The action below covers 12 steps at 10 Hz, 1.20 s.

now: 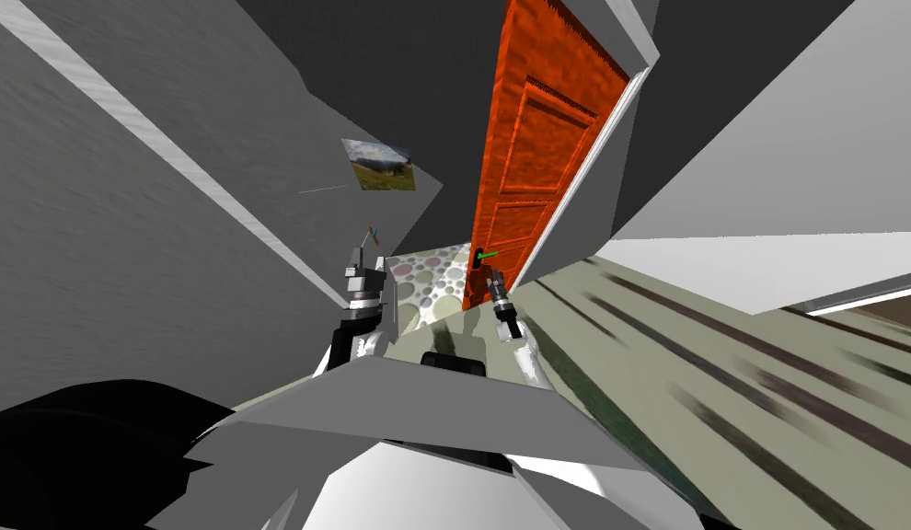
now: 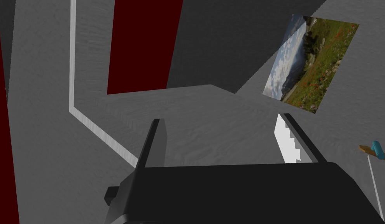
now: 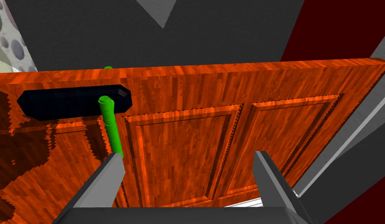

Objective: Push the door open

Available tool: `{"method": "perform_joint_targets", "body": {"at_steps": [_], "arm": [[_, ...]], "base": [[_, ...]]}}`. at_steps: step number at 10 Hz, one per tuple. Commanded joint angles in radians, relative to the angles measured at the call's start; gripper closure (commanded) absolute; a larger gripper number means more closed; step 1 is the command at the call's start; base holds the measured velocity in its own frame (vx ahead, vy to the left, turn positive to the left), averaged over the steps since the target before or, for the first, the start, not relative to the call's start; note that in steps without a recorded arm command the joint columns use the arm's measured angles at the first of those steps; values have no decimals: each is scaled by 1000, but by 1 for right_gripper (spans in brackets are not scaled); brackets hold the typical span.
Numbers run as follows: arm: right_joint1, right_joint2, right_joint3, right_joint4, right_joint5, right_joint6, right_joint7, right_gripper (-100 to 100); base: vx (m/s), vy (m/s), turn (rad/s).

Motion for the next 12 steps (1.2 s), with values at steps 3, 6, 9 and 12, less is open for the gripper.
{"method": "perform_joint_targets", "body": {"at_steps": [3, 6, 9, 12], "arm": [[-68, -9, 15, 104, 18, -2, -43, -100], [-108, -15, 24, 174, 29, -3, -70, -100], [-148, -21, 33, 239, 39, -4, -96, -100], [-202, -29, 45, 326, 53, -6, -132, -100]], "base": [[59, -89, 57], [61, -92, 36], [65, -84, 48], [53, -80, 47]]}}
